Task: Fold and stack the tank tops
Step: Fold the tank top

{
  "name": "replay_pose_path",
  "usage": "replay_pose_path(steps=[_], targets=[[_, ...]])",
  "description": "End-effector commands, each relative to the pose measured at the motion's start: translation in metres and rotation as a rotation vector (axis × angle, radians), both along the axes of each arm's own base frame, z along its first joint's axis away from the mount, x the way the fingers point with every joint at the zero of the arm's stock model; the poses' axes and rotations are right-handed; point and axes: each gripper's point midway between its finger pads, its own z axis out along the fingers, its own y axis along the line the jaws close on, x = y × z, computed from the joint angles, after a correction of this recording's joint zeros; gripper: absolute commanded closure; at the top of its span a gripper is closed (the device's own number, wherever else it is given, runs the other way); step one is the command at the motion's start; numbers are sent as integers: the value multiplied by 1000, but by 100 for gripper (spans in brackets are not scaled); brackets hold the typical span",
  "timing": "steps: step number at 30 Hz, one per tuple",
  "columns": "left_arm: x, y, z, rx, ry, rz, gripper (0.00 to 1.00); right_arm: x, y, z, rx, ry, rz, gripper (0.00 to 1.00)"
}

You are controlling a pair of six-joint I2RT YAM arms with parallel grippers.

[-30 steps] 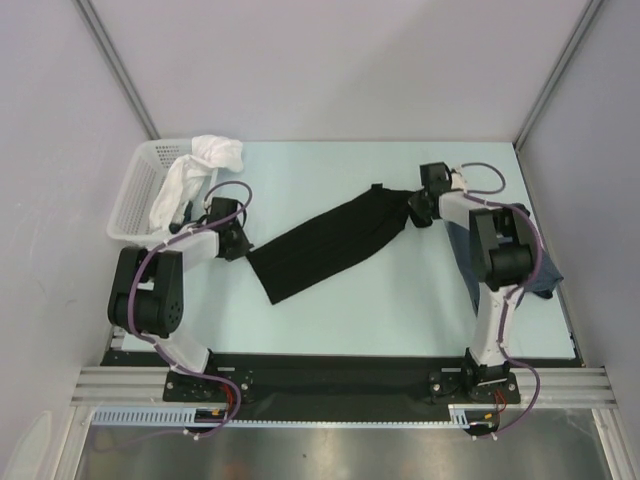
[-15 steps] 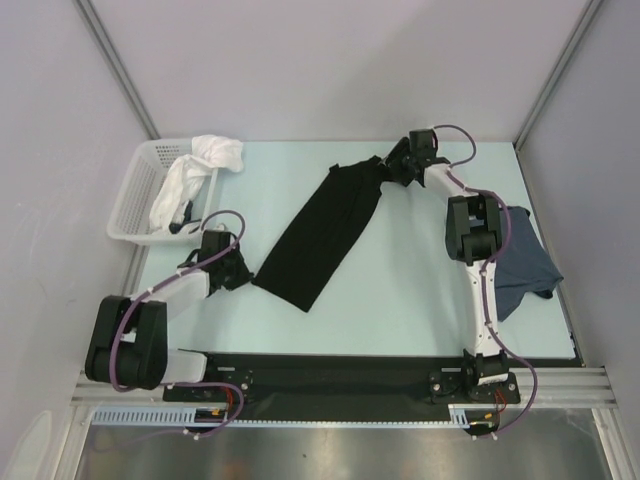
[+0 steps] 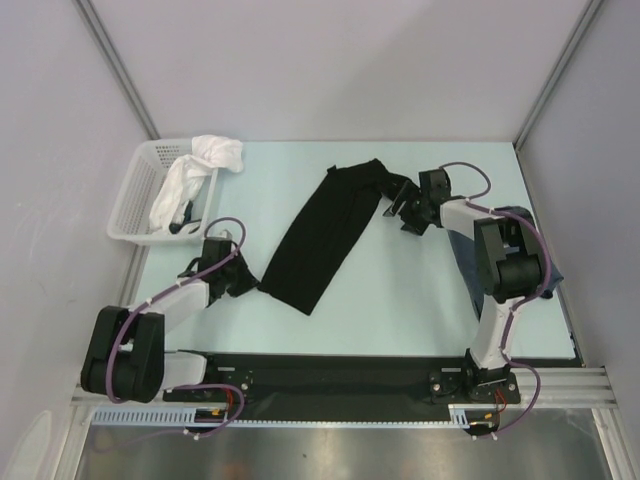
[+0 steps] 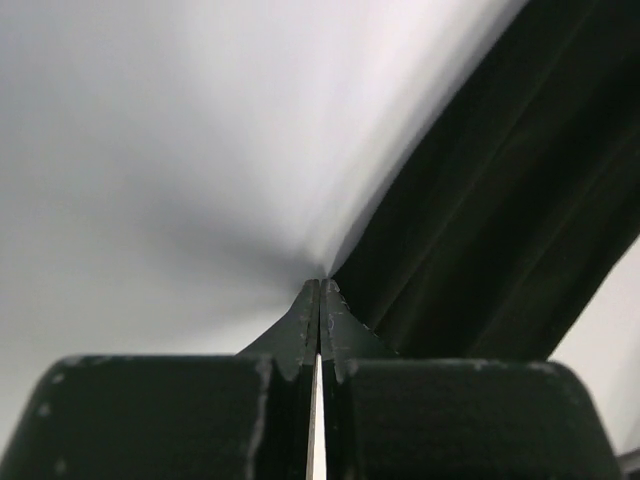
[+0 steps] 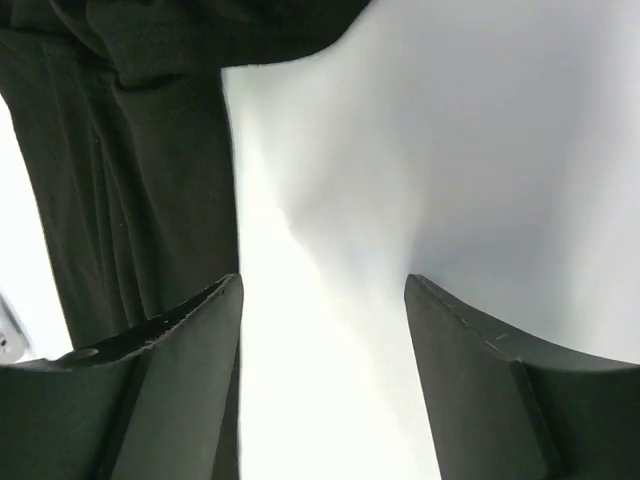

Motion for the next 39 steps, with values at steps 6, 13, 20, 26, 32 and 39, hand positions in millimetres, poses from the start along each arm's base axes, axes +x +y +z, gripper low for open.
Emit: replay_pose_path(steps=[6, 13, 20, 26, 32, 39], targets=[[-50, -44, -7, -53, 83, -128, 100, 40, 0, -7, -6, -35, 5, 47], [-77, -51, -2, -92, 97, -158, 100, 127, 9, -43, -29, -27, -59, 76], [-121, -84, -13, -136, 173, -252, 100, 186, 35, -34, 74, -105, -35, 38], [-138, -96, -24, -134, 210, -273, 100, 179, 20, 19, 53, -184, 19, 13], [-146, -99, -28, -114, 200, -296, 100, 125, 16, 66, 55, -222, 119, 16], [-139, -74, -26, 35, 190, -249, 78, 3, 39, 63, 117, -128, 235, 27]])
